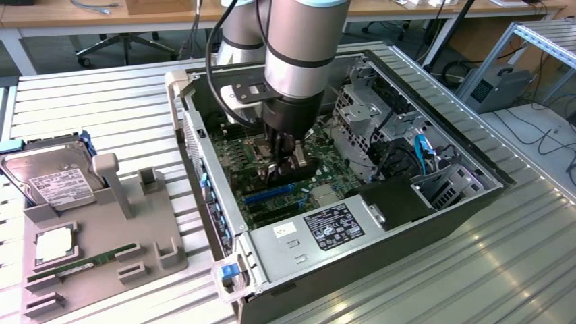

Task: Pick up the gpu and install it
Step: 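Insert the gpu into the slot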

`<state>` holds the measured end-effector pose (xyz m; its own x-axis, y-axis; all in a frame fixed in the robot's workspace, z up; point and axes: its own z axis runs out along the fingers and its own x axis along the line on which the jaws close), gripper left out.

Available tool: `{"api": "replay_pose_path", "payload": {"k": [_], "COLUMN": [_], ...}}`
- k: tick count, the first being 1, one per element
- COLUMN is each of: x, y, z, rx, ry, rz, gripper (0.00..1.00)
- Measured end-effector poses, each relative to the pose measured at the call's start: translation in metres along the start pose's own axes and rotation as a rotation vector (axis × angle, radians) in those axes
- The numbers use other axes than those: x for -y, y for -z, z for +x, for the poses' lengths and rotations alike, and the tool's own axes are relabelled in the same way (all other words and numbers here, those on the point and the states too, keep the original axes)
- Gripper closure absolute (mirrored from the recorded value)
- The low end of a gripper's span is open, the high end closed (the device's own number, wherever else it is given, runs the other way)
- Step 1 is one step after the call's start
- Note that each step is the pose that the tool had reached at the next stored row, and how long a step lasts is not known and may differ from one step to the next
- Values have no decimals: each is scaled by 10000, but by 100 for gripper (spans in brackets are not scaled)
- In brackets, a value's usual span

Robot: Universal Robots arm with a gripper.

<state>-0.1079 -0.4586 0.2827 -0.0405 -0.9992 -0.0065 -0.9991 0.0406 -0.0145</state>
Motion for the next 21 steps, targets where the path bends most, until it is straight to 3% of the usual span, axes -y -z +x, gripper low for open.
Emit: {"api": "replay_pose_path", "payload": {"k": [10,21], "x": [-69,-72], "y": [-34,-81], "z": [-6,-6], "rx": [0,0], "ry": [0,0], "rz": [0,0], "gripper": [73,73]}}
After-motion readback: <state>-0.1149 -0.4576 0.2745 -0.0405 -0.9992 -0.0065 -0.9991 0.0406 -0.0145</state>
